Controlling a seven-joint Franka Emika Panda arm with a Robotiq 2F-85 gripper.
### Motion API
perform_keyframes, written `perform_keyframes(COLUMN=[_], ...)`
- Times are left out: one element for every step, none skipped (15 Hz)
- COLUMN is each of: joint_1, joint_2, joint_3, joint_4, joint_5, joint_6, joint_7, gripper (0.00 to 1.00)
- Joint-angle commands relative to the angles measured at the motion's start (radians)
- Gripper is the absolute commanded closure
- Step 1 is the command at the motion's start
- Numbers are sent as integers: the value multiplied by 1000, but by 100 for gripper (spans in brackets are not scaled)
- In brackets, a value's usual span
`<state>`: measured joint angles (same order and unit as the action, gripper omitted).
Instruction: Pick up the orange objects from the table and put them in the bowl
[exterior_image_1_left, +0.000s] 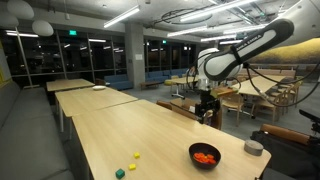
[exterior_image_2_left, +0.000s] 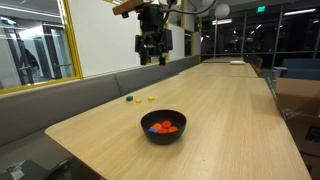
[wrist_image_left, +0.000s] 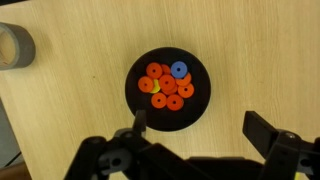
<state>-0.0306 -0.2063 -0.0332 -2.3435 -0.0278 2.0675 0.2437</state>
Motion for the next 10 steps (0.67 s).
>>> perform_keyframes(joint_1=[-10,-12,-12,-7,-1,8,11,12,7,0], joint_2=[-248,-301,-354,-391,-420,-439,-456,-469,-480,-488], joint_3=[25,29,28,20,8,-9,-19,-26,-22,-13], joint_4=[-250,-306,-346,-364,-368,-359,-353,-341,-329,-322], joint_5=[22,28,39,61,84,110,123,127,109,86], joint_6=[143,157,145,103,34,-36,-101,-164,-225,-273], joint_7=[80,83,73,44,11,-33,-73,-115,-150,-166], gripper=[0,0,0,0,0,0,0,0,0,0])
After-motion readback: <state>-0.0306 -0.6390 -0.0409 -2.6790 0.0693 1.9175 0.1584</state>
